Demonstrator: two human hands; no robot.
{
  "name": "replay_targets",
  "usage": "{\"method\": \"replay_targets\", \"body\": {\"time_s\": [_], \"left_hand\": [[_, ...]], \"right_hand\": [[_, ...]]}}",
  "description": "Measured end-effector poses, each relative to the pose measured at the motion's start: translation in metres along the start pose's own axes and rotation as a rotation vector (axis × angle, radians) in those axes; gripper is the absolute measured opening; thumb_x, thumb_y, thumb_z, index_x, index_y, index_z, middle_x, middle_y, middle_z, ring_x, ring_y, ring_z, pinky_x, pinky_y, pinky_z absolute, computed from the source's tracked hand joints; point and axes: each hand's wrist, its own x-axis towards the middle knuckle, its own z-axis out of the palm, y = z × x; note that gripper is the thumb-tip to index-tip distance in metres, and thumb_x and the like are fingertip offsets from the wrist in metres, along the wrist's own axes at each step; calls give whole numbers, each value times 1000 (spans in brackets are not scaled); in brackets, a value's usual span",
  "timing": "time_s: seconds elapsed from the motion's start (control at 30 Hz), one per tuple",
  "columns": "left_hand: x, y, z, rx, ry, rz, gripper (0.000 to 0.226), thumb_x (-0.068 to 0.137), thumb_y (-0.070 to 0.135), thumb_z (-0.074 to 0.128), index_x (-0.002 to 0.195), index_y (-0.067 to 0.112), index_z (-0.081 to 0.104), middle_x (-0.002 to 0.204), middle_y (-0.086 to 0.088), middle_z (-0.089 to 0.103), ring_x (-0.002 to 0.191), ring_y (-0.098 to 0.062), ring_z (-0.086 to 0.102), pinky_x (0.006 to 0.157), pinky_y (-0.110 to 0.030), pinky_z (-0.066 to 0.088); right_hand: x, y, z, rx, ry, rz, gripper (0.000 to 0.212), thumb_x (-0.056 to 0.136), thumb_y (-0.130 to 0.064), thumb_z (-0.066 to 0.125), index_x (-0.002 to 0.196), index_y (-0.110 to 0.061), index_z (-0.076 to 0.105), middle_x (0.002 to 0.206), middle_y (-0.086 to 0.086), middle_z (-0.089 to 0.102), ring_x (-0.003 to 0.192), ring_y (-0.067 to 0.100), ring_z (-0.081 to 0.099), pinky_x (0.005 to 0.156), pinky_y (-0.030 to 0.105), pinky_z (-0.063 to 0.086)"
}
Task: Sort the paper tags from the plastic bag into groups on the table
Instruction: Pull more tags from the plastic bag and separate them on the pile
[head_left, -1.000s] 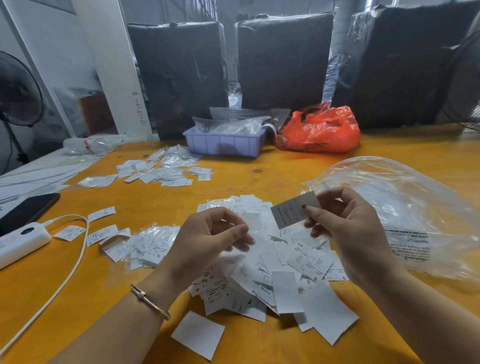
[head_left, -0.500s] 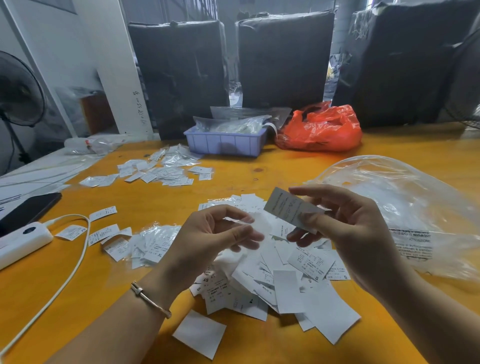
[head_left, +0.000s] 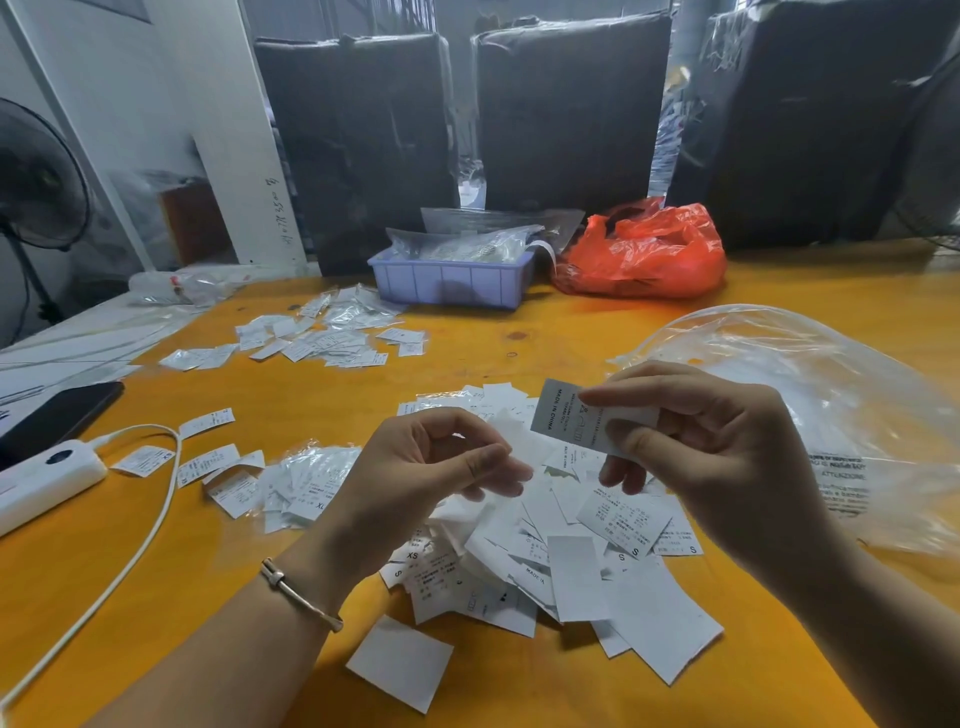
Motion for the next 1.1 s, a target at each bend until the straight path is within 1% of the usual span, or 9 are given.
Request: {"method": "replay_targets", "body": {"time_s": [0.27, 0.4, 0.57, 0.7, 0.73, 0.8, 0.9, 0.97, 1.1], "left_hand": [[-1, 2, 0, 15, -54, -1, 14, 83, 24, 73, 90, 12, 71, 91, -9, 78, 86, -25, 75, 66, -23, 57], [-2, 3, 0, 1, -77, -5, 11, 82, 25, 75, 88, 16, 72, 92, -9, 78, 86, -26, 76, 67, -24, 57], [-1, 2, -1, -11, -75, -19, 10, 81, 26, 76, 90, 23, 73, 92, -9, 78, 86, -26, 76, 66, -24, 57], [-1, 3, -1, -11, -86, -22, 7, 83, 24, 75, 90, 26, 73, 92, -9, 78, 85, -27, 76, 66, -24, 57], [-1, 3, -1, -8, -87, -22, 7, 83, 24, 74, 90, 26, 73, 92, -9, 78, 85, -27, 76, 66, -24, 57], [-1, 2, -1, 1, -90, -23, 8, 84, 24, 74, 92, 23, 73, 91, -9, 78, 85, -27, 76, 66, -23, 56], [-1, 1, -1, 16, -91, -28, 8, 85, 23, 73, 93, 21, 72, 91, -9, 78, 85, -27, 75, 65, -23, 56], [-1, 1, -1, 19, -91, -28, 6, 85, 25, 73, 90, 25, 73, 91, -9, 78, 85, -27, 75, 66, -23, 56], [-1, 1, 0, 11, -90, -19, 4, 83, 29, 73, 86, 32, 73, 91, -8, 78, 84, -26, 76, 65, -23, 56]], "right_hand": [[2, 2, -3, 1, -18, 17, 41, 80, 24, 55, 94, -10, 74, 90, 2, 69, 52, 22, 65, 46, 24, 49], [3, 3, -6, 103, -6, 106, 39, 80, 21, 58, 98, -10, 73, 74, 15, 70, 49, 24, 62, 48, 25, 49], [4, 4, -4, 194, -32, 170, 43, 77, 20, 61, 106, -10, 69, 92, 9, 70, 51, 25, 63, 46, 26, 49], [3, 6, -2, 170, -61, 200, 46, 77, 19, 64, 110, -12, 67, 87, 10, 70, 54, 25, 64, 47, 24, 48], [4, 6, -2, 156, -62, 207, 45, 76, 19, 64, 107, -12, 69, 83, 10, 70, 55, 23, 64, 48, 23, 48], [5, 5, -2, 153, -65, 212, 36, 75, 18, 64, 89, -13, 75, 76, 9, 70, 59, 18, 63, 51, 21, 47], [6, 3, -2, 204, -79, 232, 32, 71, 15, 65, 65, -15, 75, 85, 5, 70, 73, 12, 63, 55, 19, 47], [5, 4, -2, 240, -90, 264, 37, 74, 15, 62, 63, -17, 76, 92, 3, 71, 79, 10, 65, 56, 19, 49], [2, 7, 0, 255, -85, 277, 44, 80, 20, 53, 71, -15, 78, 79, 6, 73, 70, 13, 67, 57, 20, 51]]}}
